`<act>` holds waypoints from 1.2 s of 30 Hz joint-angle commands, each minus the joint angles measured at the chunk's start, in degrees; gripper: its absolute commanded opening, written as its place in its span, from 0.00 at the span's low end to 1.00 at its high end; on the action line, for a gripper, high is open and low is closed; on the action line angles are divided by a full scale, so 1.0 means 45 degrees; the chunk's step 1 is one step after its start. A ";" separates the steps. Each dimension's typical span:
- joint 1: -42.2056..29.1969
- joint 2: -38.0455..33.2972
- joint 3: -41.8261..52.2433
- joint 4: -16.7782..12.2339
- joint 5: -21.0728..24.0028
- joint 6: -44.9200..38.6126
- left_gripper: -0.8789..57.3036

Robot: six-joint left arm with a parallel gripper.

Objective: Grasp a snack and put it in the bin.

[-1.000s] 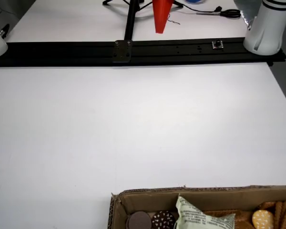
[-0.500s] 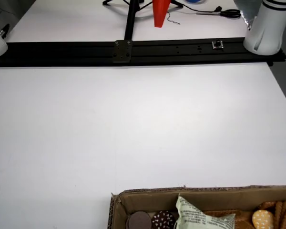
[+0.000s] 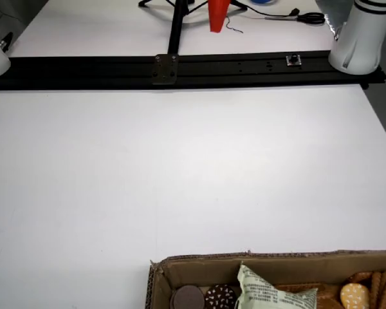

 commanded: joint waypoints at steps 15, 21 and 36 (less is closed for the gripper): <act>0.0214 0.0003 0.0001 -0.0007 0.0047 -0.0001 0.02; 0.0312 0.0003 0.0001 -0.0007 0.0048 -0.0001 0.02; 0.0304 0.0003 0.0001 -0.0007 0.0048 -0.0001 0.02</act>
